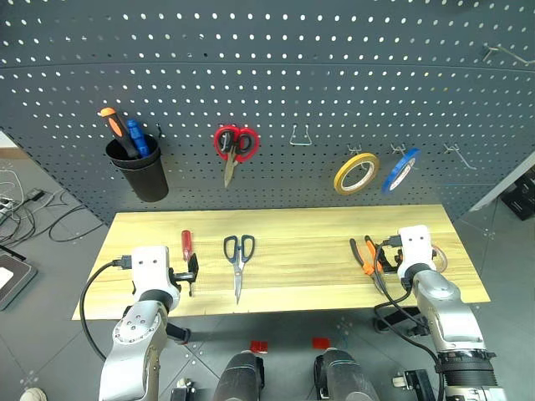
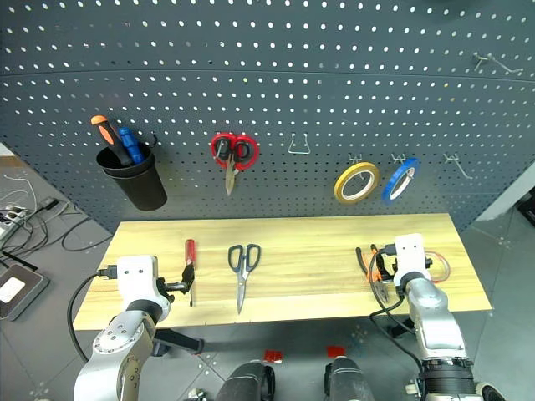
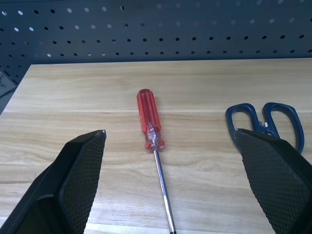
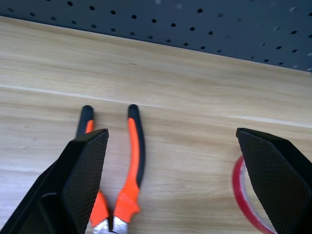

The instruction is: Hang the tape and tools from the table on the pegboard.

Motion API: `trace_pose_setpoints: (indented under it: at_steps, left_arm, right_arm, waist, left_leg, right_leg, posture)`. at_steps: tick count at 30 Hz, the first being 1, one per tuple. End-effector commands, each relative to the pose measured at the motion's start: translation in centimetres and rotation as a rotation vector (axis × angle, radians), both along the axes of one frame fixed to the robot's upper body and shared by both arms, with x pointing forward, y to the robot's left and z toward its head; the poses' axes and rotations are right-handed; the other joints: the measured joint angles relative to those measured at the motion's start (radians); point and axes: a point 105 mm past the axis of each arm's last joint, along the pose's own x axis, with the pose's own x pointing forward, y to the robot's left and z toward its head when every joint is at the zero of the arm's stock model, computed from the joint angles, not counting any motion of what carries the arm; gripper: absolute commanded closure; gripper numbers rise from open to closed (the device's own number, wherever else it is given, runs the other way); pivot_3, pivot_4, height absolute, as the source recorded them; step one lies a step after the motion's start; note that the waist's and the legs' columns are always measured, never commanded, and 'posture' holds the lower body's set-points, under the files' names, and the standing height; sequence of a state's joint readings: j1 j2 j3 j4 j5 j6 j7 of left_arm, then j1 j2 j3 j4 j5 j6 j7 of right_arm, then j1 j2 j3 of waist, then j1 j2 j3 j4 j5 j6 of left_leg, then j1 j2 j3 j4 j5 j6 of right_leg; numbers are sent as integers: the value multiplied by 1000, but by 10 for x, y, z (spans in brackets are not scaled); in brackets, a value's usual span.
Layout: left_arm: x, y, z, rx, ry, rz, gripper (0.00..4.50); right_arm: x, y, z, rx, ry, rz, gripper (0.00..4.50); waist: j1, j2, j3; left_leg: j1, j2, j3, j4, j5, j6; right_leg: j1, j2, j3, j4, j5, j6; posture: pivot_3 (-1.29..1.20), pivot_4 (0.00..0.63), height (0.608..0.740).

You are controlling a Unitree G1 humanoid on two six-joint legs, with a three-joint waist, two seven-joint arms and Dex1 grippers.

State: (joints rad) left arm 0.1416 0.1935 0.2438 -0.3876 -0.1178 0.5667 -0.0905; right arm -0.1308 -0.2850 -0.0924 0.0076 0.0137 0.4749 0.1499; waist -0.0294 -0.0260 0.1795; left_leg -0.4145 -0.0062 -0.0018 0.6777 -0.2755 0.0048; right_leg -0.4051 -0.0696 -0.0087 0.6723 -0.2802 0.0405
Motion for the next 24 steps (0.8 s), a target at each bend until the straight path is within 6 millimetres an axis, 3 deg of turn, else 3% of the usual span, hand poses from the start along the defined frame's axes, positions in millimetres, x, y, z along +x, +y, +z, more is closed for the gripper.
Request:
trace_pose_setpoints:
  at_steps: [1,24]
  left_arm:
    - [2,-1,13,-8,-43,-5,20]
    - [3,-3,15,1,-50,-17,20]
  right_arm:
    - [2,0,10,-9,-36,-1,0]
    - [1,-2,11,-13,-28,0,0]
  waist:
    - [0,0,0]
    - [-1,1,3]
  left_leg:
    - [0,0,0,0,0,0]
    - [0,0,0,0,0,0]
  right_leg:
    - [0,0,0,0,0,0]
    - [0,0,0,0,0,0]
  posture:
    - [-72,203,740]
    - [-74,219,740]
